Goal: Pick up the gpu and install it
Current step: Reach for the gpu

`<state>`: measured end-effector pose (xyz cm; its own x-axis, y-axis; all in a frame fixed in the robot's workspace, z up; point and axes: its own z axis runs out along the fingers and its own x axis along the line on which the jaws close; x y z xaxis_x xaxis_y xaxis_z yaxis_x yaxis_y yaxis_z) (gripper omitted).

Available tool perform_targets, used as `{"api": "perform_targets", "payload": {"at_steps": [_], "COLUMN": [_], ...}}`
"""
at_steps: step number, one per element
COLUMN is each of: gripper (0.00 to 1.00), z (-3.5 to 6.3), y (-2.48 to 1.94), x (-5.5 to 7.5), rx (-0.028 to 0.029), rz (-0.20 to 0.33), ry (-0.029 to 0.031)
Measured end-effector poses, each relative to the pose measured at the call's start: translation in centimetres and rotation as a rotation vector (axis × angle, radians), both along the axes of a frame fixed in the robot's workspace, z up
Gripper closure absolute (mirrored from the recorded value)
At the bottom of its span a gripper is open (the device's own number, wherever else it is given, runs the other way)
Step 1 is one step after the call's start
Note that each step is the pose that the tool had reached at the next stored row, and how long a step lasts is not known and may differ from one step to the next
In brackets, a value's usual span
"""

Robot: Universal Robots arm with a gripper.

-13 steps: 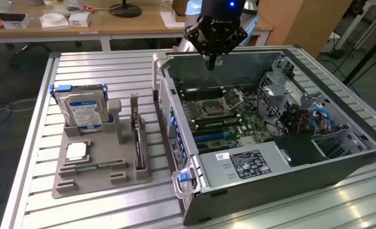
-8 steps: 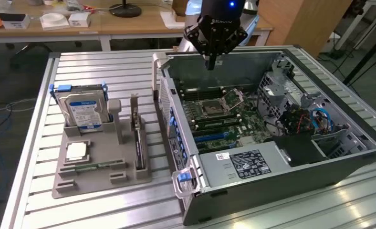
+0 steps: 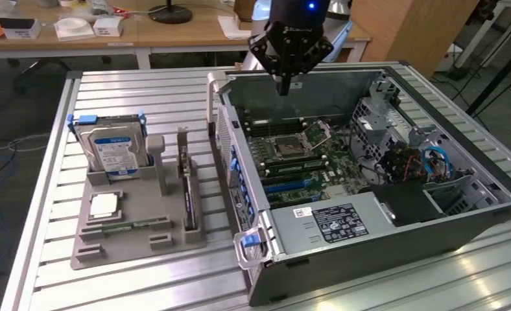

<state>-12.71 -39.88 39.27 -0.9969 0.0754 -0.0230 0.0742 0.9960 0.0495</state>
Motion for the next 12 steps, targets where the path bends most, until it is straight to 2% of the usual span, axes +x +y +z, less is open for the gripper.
{"api": "perform_targets", "payload": {"at_steps": [12], "gripper": [0.89], "z": [-0.07], "y": [0.00], "x": [-0.79], "rx": [-0.0011], "rz": [0.000], "ry": [0.0001]}}
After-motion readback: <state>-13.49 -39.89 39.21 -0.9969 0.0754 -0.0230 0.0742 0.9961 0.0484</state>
